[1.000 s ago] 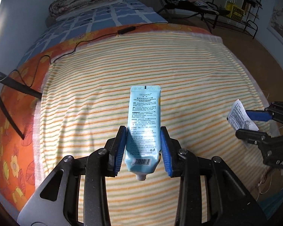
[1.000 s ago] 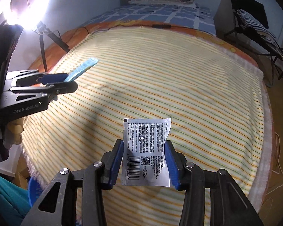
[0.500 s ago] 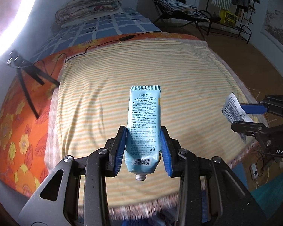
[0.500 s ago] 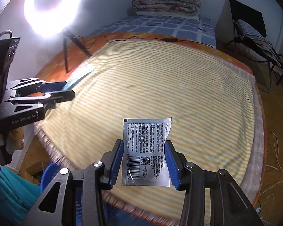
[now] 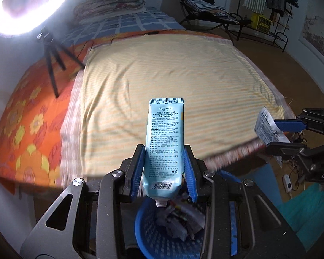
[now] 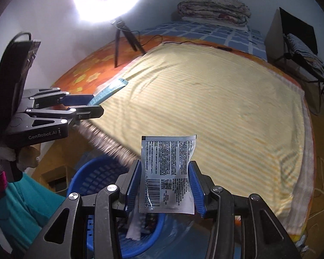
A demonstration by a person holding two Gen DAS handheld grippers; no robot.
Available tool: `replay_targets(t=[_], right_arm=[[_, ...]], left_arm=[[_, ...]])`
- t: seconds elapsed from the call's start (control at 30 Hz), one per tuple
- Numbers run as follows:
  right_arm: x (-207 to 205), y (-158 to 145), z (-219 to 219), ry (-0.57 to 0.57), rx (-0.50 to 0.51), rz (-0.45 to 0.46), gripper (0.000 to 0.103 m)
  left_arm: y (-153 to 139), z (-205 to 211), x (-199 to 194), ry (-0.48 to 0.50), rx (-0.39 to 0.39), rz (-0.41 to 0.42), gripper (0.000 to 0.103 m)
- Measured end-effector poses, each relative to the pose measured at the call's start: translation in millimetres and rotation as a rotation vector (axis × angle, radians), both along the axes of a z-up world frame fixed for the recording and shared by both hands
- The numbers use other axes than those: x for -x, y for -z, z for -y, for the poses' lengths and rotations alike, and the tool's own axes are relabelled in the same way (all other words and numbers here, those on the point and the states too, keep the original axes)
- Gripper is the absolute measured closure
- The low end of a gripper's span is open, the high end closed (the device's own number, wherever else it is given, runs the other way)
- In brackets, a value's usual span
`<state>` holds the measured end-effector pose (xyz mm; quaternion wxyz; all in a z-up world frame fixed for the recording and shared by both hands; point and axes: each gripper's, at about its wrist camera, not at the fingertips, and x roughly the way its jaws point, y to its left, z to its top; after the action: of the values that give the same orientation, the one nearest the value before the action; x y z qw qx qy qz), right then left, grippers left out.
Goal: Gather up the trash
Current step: 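Carry the tube and packet over the blue basket and open both grippers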
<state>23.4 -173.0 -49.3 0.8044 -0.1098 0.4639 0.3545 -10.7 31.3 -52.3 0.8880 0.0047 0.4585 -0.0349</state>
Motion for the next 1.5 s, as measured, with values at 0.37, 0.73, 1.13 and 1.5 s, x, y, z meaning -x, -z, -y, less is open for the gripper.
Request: replay_targets(t=[0.37, 0.73, 1.13, 1.5], right_arm=[[37, 35, 0, -0.006, -0.005, -0.071, 0.057], [55, 62, -7, -0.025, 0.024, -0.119, 0.057], [65, 80, -18, -0.068, 0.055, -0.151, 0.051], [63, 84, -21, -0.064, 0.069, -0.164, 0.042]], left_arm=[[39, -10, 58, -0.043, 0.027, -0.066, 0.068], [68, -12, 79, -0.065, 0.043, -0.124, 0.068], [84, -3, 77, -0.043, 0.035, -0.171, 0.067], [89, -2, 75, -0.055, 0.026, -0.182, 0.049]])
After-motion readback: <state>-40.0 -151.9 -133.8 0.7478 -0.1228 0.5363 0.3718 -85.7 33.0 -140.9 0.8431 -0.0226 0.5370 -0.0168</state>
